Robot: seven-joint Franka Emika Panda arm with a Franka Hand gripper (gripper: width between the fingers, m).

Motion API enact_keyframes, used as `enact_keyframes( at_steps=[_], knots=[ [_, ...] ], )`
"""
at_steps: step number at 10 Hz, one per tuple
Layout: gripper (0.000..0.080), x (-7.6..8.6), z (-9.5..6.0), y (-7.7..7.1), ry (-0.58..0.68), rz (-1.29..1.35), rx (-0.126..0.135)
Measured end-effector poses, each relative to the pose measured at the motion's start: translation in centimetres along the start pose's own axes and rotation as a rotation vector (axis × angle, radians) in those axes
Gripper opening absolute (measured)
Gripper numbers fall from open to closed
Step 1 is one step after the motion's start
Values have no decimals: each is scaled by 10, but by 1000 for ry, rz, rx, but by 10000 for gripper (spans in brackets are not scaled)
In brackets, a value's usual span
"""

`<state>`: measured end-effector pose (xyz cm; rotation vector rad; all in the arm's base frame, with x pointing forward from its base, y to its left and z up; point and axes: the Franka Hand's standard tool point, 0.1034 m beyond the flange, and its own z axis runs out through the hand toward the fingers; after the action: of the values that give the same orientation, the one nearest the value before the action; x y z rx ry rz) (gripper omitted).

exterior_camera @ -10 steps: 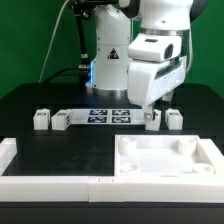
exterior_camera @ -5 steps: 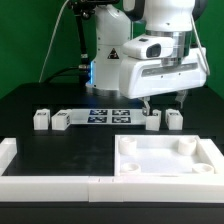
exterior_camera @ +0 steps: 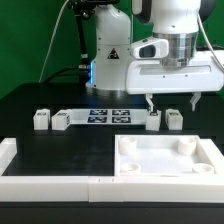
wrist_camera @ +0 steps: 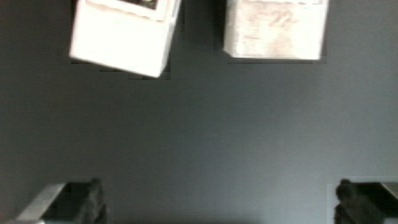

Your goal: Assemble one leg

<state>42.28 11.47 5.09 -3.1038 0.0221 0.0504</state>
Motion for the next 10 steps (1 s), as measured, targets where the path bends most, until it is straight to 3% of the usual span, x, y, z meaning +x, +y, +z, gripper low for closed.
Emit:
enact_keyframes(
  at_steps=[3, 5, 6, 8, 10],
  knots=[
    [649, -19, 10, -14, -10, -57, 1],
    [649, -21, 9, -12, -73, -112, -9],
    [649, -24, 9, -11, -126, -113, -20],
    [649, -29, 7, -8, -360, -121, -54],
    [649, -29, 12, -10, -511, -111, -62]
  ],
)
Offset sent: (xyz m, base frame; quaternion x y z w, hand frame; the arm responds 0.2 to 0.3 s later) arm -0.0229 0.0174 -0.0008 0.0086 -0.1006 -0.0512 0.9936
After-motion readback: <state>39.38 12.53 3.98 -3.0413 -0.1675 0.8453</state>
